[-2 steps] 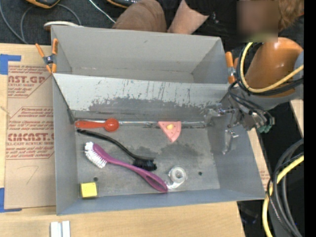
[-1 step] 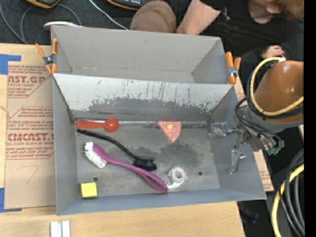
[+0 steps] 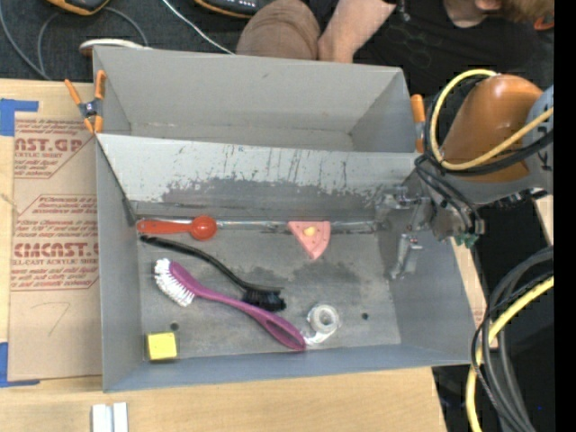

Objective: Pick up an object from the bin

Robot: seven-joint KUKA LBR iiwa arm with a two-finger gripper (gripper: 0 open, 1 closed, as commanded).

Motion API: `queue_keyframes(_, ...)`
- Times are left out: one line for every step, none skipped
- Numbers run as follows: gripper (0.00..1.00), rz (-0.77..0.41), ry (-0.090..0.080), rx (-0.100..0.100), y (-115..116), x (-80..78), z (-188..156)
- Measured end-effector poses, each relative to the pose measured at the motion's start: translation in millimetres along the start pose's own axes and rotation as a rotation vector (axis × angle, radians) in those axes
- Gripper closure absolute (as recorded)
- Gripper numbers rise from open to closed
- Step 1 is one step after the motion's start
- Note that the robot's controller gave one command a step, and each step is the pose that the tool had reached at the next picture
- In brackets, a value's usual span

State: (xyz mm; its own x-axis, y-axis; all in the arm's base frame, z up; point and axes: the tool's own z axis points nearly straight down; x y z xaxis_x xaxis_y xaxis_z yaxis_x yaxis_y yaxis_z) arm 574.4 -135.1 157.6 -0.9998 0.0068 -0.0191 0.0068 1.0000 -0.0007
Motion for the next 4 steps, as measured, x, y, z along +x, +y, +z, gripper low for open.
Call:
queue_keyframes(0.00,-0.351,-0.002,0.004,-4.3,59.8,-25.7)
queue_keyframes(0.00,-0.071,-0.004,-0.002,-1.1,-13.9,22.3)
queue_keyframes(0.00,-0.046,-0.006,0.004,-10.1,56.7,-35.6)
queue_keyframes(0.00,0.007,-0.012,0.005,-5.0,57.8,-21.8)
